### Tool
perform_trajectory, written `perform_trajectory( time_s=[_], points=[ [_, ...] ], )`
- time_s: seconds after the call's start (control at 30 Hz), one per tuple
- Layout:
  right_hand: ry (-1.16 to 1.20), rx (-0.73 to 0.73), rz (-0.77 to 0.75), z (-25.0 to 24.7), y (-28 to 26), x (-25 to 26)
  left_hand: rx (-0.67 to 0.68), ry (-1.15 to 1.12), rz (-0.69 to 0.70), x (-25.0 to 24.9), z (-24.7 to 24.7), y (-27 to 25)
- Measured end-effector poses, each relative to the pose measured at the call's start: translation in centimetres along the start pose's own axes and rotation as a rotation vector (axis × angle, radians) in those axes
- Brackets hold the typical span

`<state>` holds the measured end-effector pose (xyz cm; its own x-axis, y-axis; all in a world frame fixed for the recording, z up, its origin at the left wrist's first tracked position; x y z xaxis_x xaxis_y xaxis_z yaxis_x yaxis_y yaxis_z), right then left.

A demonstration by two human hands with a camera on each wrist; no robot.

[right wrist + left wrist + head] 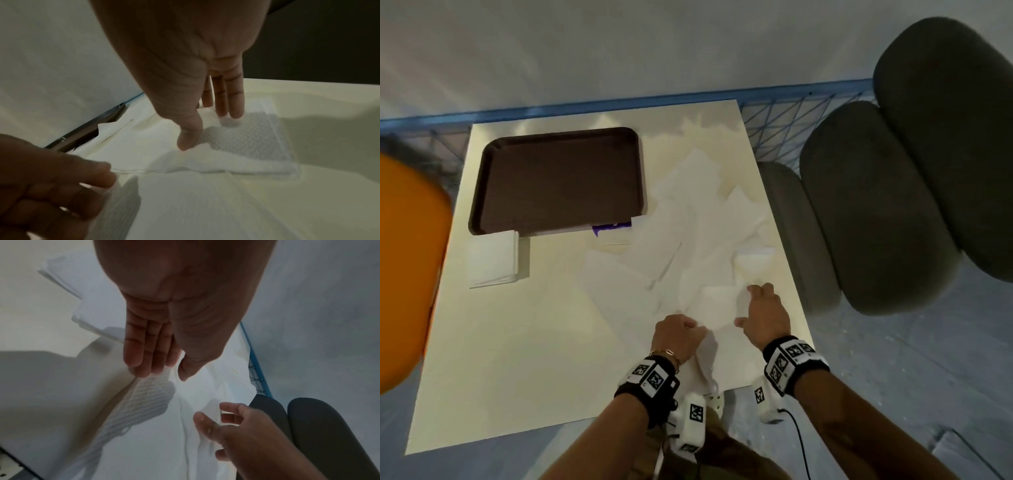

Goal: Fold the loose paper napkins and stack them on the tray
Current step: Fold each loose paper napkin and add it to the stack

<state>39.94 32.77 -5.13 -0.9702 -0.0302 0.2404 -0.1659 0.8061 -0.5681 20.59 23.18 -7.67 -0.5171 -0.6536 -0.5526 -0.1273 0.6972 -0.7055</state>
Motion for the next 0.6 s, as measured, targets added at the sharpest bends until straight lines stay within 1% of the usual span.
perform_trajectory(
  time_s=[0.1,0.2,0.3,0.37,0.6],
  points=[
    [-0.095,0.034,-0.035,-0.5,0.7,0.3,-0.036,-0.025,-0.083,1.3,0.3,-0.2],
    [-0.182,0.087,-0.039,-0.9,1.2,0.4,-0.063,0.032,-0.08,1.7,0.7,-0.5],
    [-0.176,0.144,-0.054,-1.0,1.2,0.6,-0.091,0.076,-0.061,1.4,0.7,-0.7],
    [-0.032,0.193,-0.059,-0.8,1.0,0.5,-0.103,0.08,-0.069,1.4,0.5,-0.9],
    [0.639,0.357,-0.039,-0.8,-0.5,-0.4,-0.101,0.047,-0.083,1.7,0.3,-1.8]
  ],
)
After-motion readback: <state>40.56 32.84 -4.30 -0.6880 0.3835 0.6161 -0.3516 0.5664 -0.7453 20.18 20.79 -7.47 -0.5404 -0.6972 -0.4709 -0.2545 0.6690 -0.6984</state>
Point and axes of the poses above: each hand's wrist, its own y-axis towards the middle knuckle, its own z-axis out of the palm, x = y × z, the point moved 10 cm from there along y, towards the middle knuckle, and after that the axes turned 7 degrees about x, right-handed, at the moved point
